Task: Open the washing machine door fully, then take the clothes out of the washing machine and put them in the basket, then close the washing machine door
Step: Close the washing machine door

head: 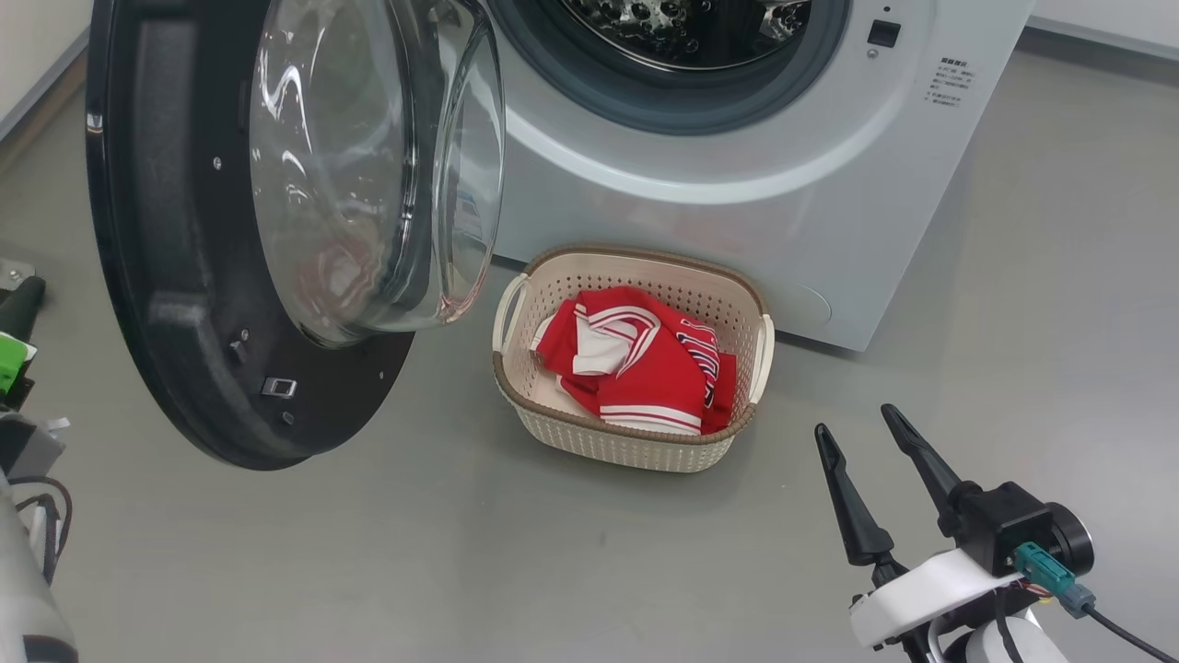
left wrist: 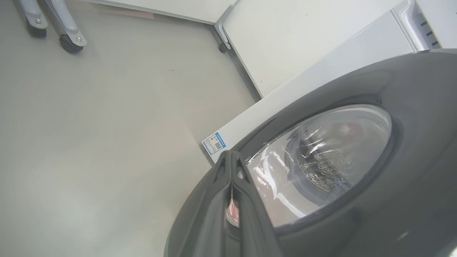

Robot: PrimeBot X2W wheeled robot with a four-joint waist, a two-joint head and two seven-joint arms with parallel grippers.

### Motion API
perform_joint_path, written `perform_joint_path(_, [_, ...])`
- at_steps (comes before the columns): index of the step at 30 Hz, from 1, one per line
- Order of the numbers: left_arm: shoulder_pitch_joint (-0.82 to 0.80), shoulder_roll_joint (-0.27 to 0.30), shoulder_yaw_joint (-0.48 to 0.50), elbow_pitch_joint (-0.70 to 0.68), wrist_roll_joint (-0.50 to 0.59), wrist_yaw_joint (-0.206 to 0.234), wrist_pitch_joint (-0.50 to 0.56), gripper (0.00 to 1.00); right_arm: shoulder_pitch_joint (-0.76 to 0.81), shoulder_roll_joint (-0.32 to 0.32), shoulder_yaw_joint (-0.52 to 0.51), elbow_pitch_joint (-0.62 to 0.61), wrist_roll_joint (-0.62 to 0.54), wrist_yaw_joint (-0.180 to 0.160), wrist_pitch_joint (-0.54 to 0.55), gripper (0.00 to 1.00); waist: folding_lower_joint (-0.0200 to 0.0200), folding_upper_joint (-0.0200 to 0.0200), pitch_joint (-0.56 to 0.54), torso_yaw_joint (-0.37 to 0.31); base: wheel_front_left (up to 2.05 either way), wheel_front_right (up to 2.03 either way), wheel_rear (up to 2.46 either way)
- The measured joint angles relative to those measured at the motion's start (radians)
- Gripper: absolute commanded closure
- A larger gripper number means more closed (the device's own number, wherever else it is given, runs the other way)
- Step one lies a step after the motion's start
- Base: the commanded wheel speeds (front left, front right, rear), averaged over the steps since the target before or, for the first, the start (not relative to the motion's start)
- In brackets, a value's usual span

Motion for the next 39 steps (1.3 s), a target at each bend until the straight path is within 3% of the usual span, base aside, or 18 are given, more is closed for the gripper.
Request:
perform_joint_path(11, [0.159,0.045,-0.129,-0.184,0.168,-0.010,-0.211,1.00,0.006,0.010,0.002,0.007,0.001,-0.007,-0.004,0.00,0.0000,0.0000,-0.023,0.013,0.00,0.00,0.00])
perform_joint_path(22, [0.379,0.092,-0.333,-0.326,0.332,-0.010,-0.451,1.00,0.026,0.020,0.002,0.024,0.006,-0.016,-0.012,0.00,0.0000,0.0000,-0.050,0.036,0.00,0.00,0.00])
perform_joint_path(27, [0.470,0.121,-0.351,-0.353,0.396,-0.010,-0.570,1.00,0.026,0.024,0.015,0.025,0.008,-0.016,-0.012,0.00,0.0000,0.0000,-0.062,0.041,0.00,0.00,0.00])
perform_joint_path(36, [0.604,0.120,-0.366,-0.357,0.483,-0.010,-0.745,1.00,0.027,0.030,0.029,0.042,0.009,-0.015,-0.013,0.00,0.0000,0.0000,-0.086,0.029,0.00,0.00,0.00])
perform_joint_path(37, [0.616,0.119,-0.373,-0.357,0.489,-0.010,-0.759,0.89,0.027,0.031,0.029,0.043,0.009,-0.015,-0.014,0.00,0.0000,0.0000,-0.088,0.026,0.00,0.00,0.00])
perform_joint_path(38, [0.627,0.116,-0.376,-0.358,0.493,-0.010,-0.774,0.53,0.027,0.031,0.029,0.043,0.009,-0.015,-0.014,0.00,0.0000,0.0000,-0.090,0.022,0.00,0.00,0.00])
perform_joint_path(39, [0.638,0.114,-0.379,-0.359,0.495,-0.010,-0.789,0.00,0.027,0.031,0.030,0.043,0.009,-0.015,-0.017,0.00,0.0000,0.0000,-0.091,0.019,0.00,0.00,0.00])
